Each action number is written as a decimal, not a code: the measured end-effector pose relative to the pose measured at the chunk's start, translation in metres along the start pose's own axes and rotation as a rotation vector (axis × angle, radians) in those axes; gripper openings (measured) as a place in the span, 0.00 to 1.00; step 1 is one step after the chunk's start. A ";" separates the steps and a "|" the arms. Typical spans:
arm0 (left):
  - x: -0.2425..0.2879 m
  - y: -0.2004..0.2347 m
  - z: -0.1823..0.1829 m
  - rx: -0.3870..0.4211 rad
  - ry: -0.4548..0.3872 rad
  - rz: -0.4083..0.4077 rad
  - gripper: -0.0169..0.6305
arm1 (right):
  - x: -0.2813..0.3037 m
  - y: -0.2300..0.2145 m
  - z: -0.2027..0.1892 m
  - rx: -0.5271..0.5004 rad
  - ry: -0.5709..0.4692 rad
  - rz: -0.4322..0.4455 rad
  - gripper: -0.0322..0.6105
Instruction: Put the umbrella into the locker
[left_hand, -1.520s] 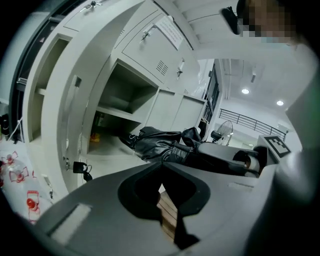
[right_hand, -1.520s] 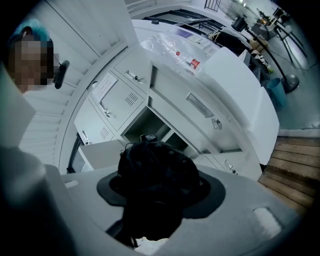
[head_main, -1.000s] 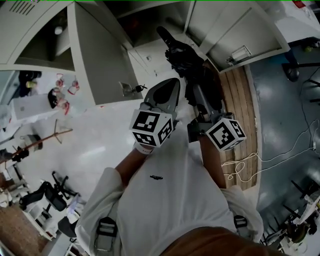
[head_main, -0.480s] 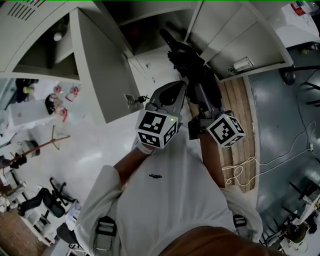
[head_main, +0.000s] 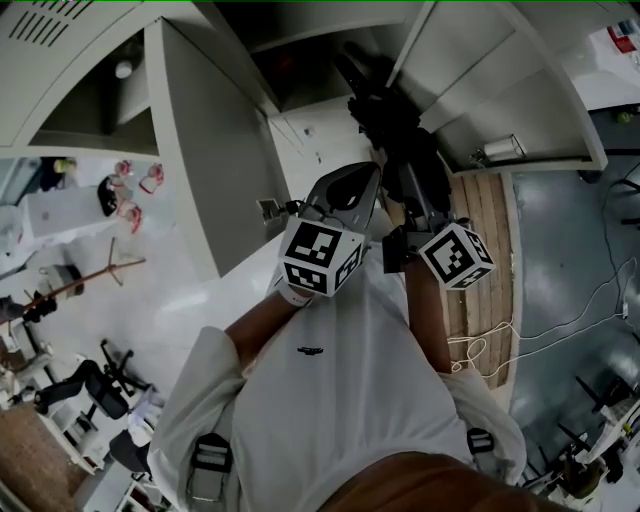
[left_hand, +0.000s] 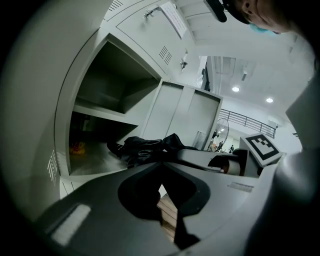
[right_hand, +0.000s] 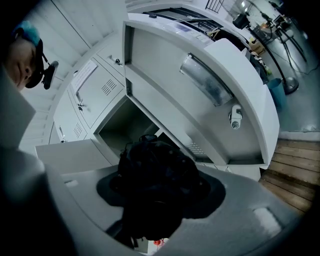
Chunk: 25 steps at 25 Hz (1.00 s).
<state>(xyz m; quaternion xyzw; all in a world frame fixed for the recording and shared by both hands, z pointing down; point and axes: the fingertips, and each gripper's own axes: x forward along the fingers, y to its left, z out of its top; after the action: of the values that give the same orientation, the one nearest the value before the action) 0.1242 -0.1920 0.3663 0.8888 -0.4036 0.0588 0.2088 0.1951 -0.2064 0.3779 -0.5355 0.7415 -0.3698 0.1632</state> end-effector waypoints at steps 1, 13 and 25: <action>0.000 0.004 0.001 -0.004 0.000 0.009 0.05 | 0.004 0.000 0.000 -0.002 0.006 0.003 0.44; 0.012 0.027 0.004 -0.063 0.005 0.103 0.05 | 0.034 -0.011 -0.003 -0.068 0.087 -0.003 0.44; 0.018 0.038 -0.004 -0.082 0.039 0.136 0.05 | 0.052 -0.028 -0.016 -0.116 0.121 -0.028 0.45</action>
<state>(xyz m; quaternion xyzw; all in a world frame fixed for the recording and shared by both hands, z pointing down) 0.1079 -0.2252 0.3877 0.8488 -0.4610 0.0734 0.2484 0.1839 -0.2526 0.4170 -0.5313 0.7625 -0.3601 0.0816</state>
